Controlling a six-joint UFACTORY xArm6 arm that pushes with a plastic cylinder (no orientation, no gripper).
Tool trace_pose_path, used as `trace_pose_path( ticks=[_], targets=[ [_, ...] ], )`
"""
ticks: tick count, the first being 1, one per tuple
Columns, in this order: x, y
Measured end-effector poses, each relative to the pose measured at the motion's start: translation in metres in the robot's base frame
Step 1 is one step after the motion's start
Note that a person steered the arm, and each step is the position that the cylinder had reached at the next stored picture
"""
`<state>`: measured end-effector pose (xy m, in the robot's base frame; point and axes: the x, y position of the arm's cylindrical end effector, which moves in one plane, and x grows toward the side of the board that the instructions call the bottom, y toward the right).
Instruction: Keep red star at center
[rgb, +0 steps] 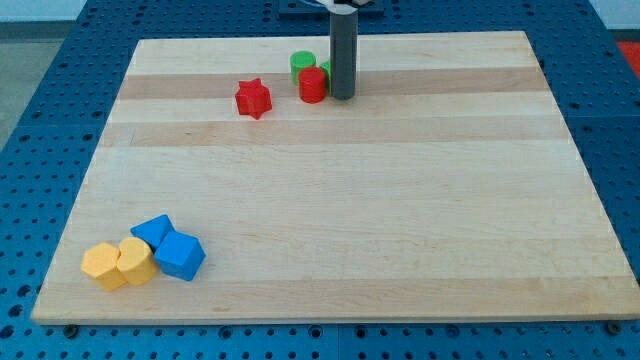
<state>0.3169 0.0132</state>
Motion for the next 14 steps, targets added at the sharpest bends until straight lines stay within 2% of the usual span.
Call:
trace_pose_path(
  ticks=[1,2,3,4,5,6,7,8,9,10,11,12,14],
  targets=[
    [0.013,0.013],
    [0.086,-0.009],
    [0.122,-0.06],
    [0.131,-0.125],
    [0.109,-0.198],
    [0.053,-0.255],
    [-0.054,-0.26],
    [-0.125,-0.229],
    [-0.123,-0.18],
    [-0.121,-0.18],
    [-0.056,-0.175],
    [-0.044,-0.175],
    [-0.046,-0.133]
  ],
)
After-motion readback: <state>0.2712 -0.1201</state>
